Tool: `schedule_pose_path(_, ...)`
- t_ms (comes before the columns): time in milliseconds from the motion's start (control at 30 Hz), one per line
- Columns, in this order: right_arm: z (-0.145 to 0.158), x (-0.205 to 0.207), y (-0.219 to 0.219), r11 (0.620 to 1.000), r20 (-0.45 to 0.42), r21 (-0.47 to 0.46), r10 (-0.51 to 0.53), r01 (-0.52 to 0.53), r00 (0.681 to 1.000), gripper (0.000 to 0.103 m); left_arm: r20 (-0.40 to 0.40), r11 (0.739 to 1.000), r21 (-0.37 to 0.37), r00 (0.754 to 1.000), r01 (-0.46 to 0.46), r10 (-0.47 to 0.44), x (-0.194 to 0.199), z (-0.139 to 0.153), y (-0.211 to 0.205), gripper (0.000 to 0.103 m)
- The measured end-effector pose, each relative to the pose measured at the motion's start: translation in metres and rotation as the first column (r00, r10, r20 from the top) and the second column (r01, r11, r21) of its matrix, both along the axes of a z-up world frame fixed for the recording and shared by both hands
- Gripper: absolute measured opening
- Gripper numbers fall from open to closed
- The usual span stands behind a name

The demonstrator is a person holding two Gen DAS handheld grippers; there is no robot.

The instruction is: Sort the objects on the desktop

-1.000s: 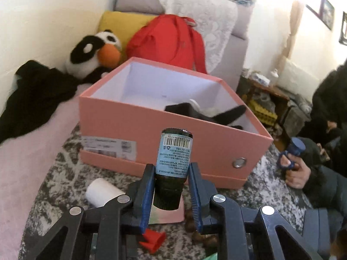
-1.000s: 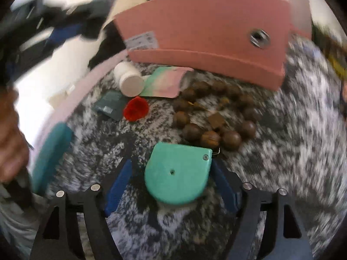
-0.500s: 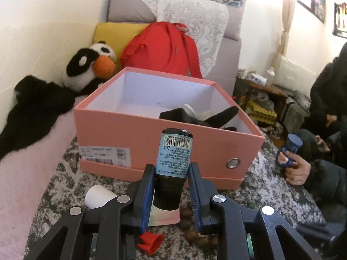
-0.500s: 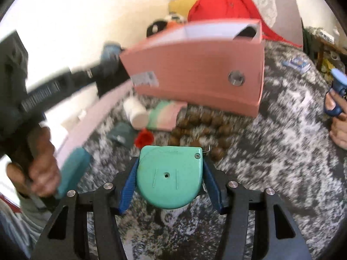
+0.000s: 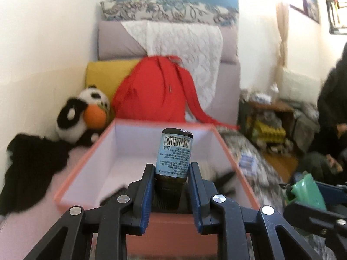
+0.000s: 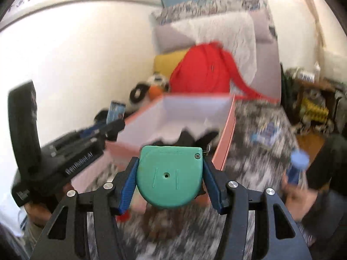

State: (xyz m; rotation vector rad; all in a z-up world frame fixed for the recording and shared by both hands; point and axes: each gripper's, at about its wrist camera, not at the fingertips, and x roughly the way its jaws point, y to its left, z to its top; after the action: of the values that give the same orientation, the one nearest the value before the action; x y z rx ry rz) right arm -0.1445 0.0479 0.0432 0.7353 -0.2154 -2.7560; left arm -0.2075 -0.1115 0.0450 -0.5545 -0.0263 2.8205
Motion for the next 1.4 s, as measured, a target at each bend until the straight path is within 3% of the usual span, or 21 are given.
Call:
schedule_pose_path(200,0.008,-0.064,-0.01,0.999,-0.006,0.027,-0.024,0.024,1.0,0.061,0.063,0.999,0.023,0.997,-0.035,0.033,-0.039,-0.025,-0.002,0.025)
schedule_pose_path(500,-0.053,-0.12,-0.043,0.993,0.123,0.116,-0.039,0.025,0.992,0.061,0.223,0.986,0.134,0.973,-0.094,0.063,-0.079,-0.064,-0.036,0.027)
schedule_pose_path(567,-0.065,-0.129,-0.049,0.987,0.171,0.159,-0.06,0.032,0.983,0.065,0.258,0.976,0.194,0.965,-0.097,0.045,-0.082,-0.067,-0.042,0.054)
schedule_pose_path(600,-0.066,-0.128,-0.051,0.982,0.17,0.182,-0.074,0.043,0.983,0.075,0.272,0.968,0.229,0.962,-0.099,0.034,-0.083,-0.068,-0.046,0.08)
schedule_pose_path(633,-0.066,-0.124,-0.05,0.979,0.151,0.195,-0.083,0.053,0.985,0.08,0.27,0.961,0.254,0.962,-0.113,0.042,-0.082,-0.068,-0.05,0.086)
schedule_pose_path(800,-0.051,-0.092,-0.042,0.974,0.052,0.211,-0.097,0.084,0.994,0.09,0.241,0.938,0.304,0.966,-0.168,0.095,-0.072,-0.058,-0.067,0.088)
schedule_pose_path(967,-0.049,-0.045,-0.02,0.991,0.061,0.115,-0.076,0.069,0.995,0.09,0.244,0.93,0.279,0.954,-0.239,0.172,-0.063,-0.046,-0.075,0.088)
schedule_pose_path(1033,-0.056,-0.027,-0.013,0.996,0.103,0.068,-0.057,0.05,0.993,0.089,0.233,0.929,0.253,0.949,-0.27,0.212,-0.058,-0.04,-0.075,0.088)
schedule_pose_path(1200,-0.099,0.003,-0.003,1.0,0.278,-0.001,-0.011,0.012,0.961,0.048,0.171,0.925,0.229,0.948,-0.304,0.269,-0.03,-0.018,-0.067,0.088)
schedule_pose_path(1300,-0.123,0.011,0.0,0.999,0.341,-0.032,0.011,0.0,0.94,0.044,0.099,0.916,0.213,0.94,-0.341,0.327,0.0,0.001,-0.073,0.088)
schedule_pose_path(1400,-0.138,0.016,0.004,0.998,0.379,-0.063,0.017,0.007,0.925,0.044,0.032,0.923,0.105,0.929,-0.369,0.368,0.032,0.016,-0.082,0.089)
